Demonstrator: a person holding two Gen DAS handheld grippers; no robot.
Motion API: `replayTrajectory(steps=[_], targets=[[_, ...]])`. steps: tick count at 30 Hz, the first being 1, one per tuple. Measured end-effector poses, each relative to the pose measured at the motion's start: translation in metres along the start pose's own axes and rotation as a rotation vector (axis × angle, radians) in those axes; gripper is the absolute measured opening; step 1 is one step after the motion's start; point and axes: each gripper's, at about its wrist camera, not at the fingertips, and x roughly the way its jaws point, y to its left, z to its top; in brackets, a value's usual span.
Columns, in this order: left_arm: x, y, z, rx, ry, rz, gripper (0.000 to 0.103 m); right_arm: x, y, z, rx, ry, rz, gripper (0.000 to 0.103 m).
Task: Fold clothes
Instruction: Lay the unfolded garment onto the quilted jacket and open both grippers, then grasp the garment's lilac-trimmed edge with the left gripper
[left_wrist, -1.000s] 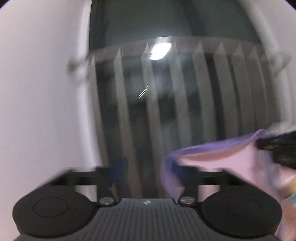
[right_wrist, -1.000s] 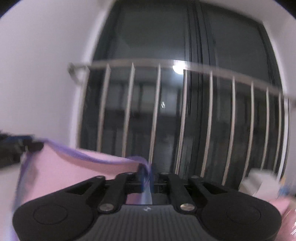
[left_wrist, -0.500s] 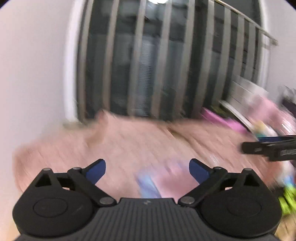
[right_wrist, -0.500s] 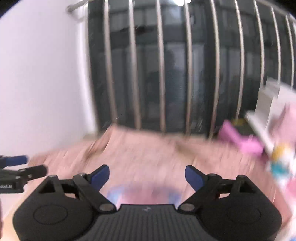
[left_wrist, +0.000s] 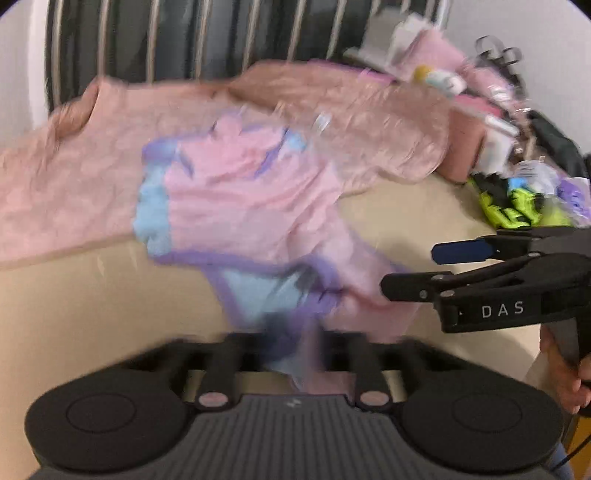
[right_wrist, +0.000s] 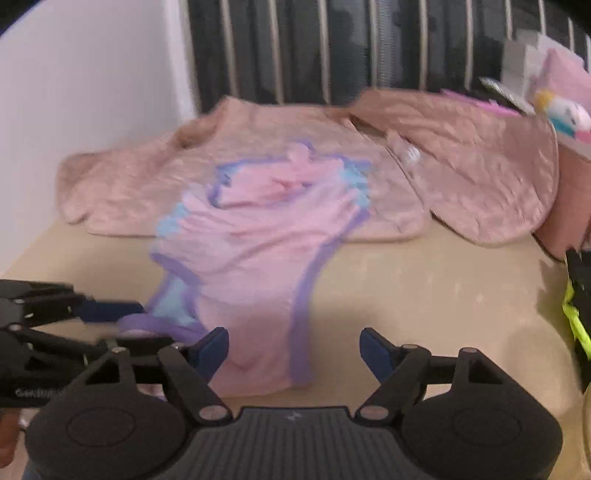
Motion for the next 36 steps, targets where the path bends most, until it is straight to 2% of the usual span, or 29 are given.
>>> replayTrajectory(steps=[2,3,4,5,6,8,13,16,17,18,20,22,23,24,25,26,27,28,29,33,36], targets=[[-0.009,0.004,-0.002,-0.029,-0.026,-0.019,0.008,0.005,-0.002,-0.004,0.017,0.012,0.012,0.062],[-0.015,0.005,-0.005,-0.046,-0.040,-0.029,0.008,0.005,-0.001,-0.006,0.017,0.004,0.008,0.048],[-0.023,0.006,-0.008,-0.075,-0.063,-0.032,0.008,0.003,-0.001,-0.009,0.014,0.000,0.008,0.039],[-0.030,0.007,-0.012,-0.108,-0.078,-0.039,0.007,0.000,0.000,-0.012,0.013,-0.002,0.011,0.018],[-0.038,0.008,-0.017,-0.138,-0.093,-0.044,0.006,-0.004,0.001,-0.016,0.024,0.000,0.032,0.008],[-0.053,0.007,-0.025,-0.169,-0.126,-0.034,0.006,-0.018,0.006,-0.026,0.034,-0.010,0.069,0.008],[-0.068,0.019,-0.033,-0.251,-0.141,-0.047,0.006,-0.072,0.019,-0.048,-0.023,-0.098,0.130,0.008],[-0.077,0.026,-0.037,-0.300,-0.150,-0.055,0.006,-0.087,0.022,-0.055,-0.063,-0.120,0.149,0.010],[-0.080,0.028,-0.039,-0.317,-0.153,-0.058,0.007,-0.086,0.023,-0.057,-0.072,-0.118,0.156,0.017],[-0.083,0.030,-0.040,-0.333,-0.156,-0.061,0.007,-0.082,0.023,-0.057,-0.075,-0.106,0.152,0.029],[-0.087,0.035,-0.043,-0.362,-0.159,-0.067,0.008,-0.074,0.025,-0.059,-0.079,-0.078,0.137,0.043],[-0.083,0.033,-0.047,-0.355,-0.140,-0.075,0.022,-0.068,0.027,-0.061,-0.078,-0.061,0.131,0.044],[-0.082,0.032,-0.048,-0.350,-0.133,-0.078,0.041,-0.065,0.028,-0.062,-0.074,-0.052,0.134,0.044],[-0.082,0.030,-0.050,-0.339,-0.137,-0.077,0.047,-0.063,0.029,-0.063,-0.069,-0.044,0.138,0.044],[-0.082,0.028,-0.050,-0.324,-0.139,-0.075,0.047,-0.061,0.030,-0.065,-0.064,-0.035,0.141,0.044],[-0.081,0.025,-0.050,-0.311,-0.141,-0.073,0.046,-0.058,0.032,-0.065,-0.068,-0.028,0.145,0.044],[-0.081,0.023,-0.049,-0.301,-0.144,-0.076,0.038,-0.056,0.035,-0.066,-0.079,-0.021,0.148,0.035],[-0.080,0.022,-0.047,-0.287,-0.140,-0.086,0.028,-0.055,0.038,-0.067,-0.089,-0.026,0.140,0.021],[-0.078,0.020,-0.046,-0.270,-0.133,-0.096,0.005,-0.054,0.041,-0.066,-0.097,-0.031,0.134,0.005],[-0.078,0.010,-0.040,-0.217,-0.129,-0.145,0.003,-0.068,0.046,-0.052,-0.107,-0.097,0.149,0.005],[-0.081,0.011,-0.034,-0.238,-0.162,-0.157,0.003,-0.080,0.042,-0.030,-0.084,-0.170,0.172,0.005]])
